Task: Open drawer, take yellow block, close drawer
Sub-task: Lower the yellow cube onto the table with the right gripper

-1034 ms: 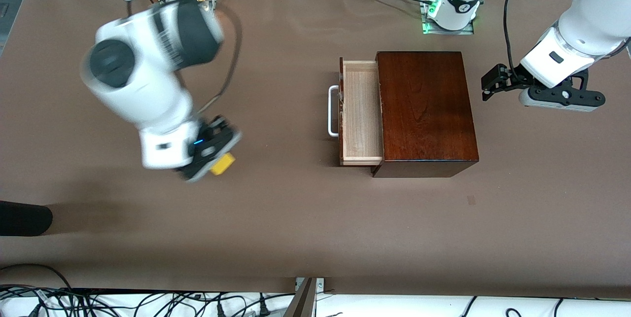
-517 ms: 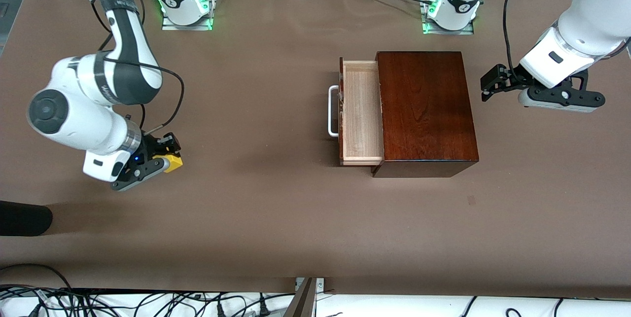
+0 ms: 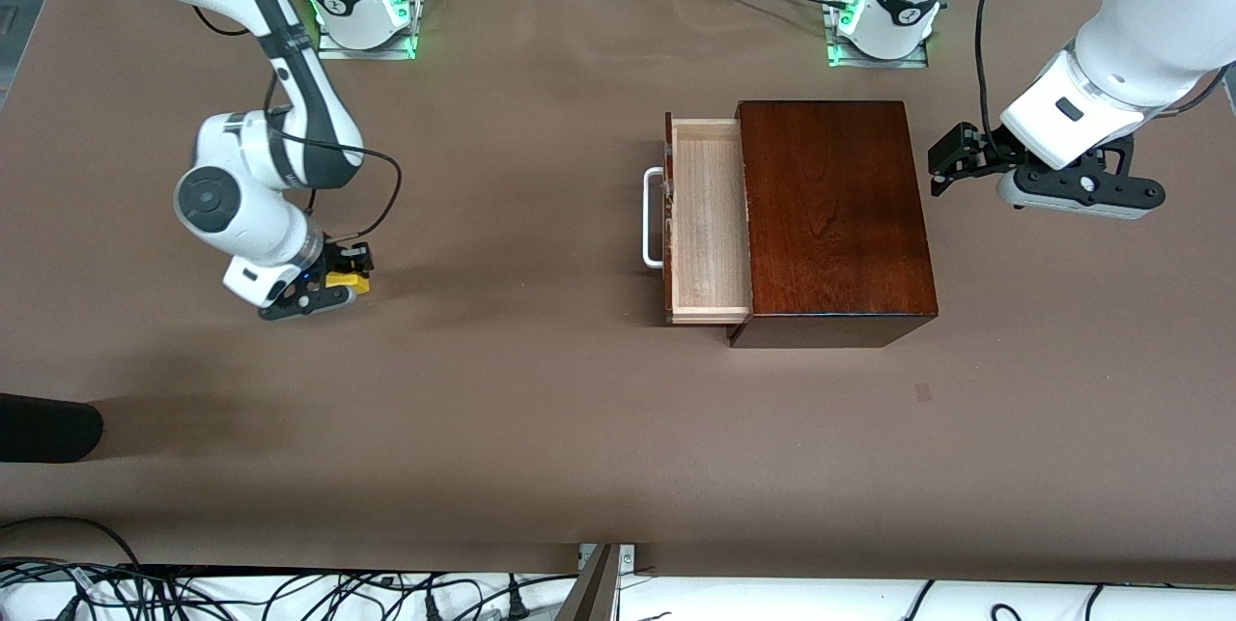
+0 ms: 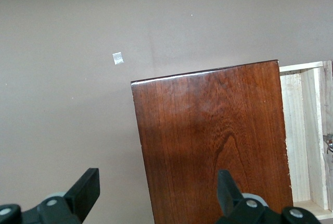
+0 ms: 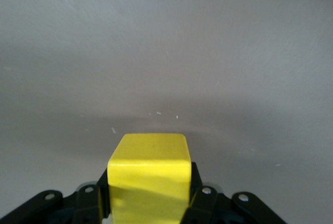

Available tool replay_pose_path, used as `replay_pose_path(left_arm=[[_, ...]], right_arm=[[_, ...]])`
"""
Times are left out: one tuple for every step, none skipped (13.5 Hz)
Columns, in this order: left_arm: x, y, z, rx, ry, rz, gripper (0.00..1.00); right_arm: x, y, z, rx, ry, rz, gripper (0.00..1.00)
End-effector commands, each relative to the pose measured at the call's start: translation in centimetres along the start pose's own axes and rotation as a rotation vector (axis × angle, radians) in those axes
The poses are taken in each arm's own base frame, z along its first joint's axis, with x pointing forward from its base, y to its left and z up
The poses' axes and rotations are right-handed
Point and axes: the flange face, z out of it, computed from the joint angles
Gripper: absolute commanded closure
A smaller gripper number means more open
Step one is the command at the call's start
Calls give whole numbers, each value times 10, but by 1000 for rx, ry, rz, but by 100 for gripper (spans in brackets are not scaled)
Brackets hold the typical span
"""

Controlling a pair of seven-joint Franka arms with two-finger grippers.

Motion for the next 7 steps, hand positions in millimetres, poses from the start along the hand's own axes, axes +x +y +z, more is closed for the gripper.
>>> replay_pose_path(left_arm=[[2,24,1,1,-26,59,0],[4,41,15,-6,-63,139,0],[11,56,18,-16,-62,232,0],[18,76,28,-31,-76,328,0],[19,96,30,-44,-74,432,0],[16,120,34,-58,-79,558,0],[12,136,36,-67,-80,659,0]], right_arm=[[-30,-3,20,-3,26,70,100],[-32,-3,23,-3,19,86,100],[-32,-3,27,-4,13,102,100],[-34,-2,33,-5,2,114,100],[-36,-2,40,-5,-12,117,100],[-38,-2,43,-5,-16,131,100],[-38,-2,43,-6,-16,137,100]])
